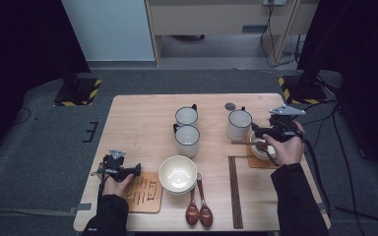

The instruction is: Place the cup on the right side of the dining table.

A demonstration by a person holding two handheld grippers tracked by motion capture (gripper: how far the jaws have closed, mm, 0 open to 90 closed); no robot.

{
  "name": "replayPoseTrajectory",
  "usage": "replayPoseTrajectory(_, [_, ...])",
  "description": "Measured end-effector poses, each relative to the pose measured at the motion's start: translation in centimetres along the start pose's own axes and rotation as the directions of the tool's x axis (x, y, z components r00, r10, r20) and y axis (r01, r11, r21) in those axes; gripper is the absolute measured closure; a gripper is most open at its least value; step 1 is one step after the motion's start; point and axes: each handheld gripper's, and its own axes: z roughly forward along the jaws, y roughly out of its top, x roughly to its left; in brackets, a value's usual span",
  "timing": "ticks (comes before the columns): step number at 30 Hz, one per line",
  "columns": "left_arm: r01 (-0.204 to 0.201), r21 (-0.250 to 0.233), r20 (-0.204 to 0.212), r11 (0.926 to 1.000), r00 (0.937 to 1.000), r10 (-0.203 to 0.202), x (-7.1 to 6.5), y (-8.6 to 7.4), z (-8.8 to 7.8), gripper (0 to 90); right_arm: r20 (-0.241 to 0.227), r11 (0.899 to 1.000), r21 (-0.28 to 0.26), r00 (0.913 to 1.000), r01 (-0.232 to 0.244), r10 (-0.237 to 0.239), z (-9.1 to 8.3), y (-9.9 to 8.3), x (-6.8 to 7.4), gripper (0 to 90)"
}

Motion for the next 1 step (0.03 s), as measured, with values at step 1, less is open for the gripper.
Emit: replayPoseTrajectory(1, [0.0, 0.0, 0.0, 1.0, 1.0, 0.0, 0.0, 0.0, 0.0, 0.0, 0.0, 1.0, 0.0, 1.0, 0.0, 0.0, 0.0, 0.0, 0.0, 20.2])
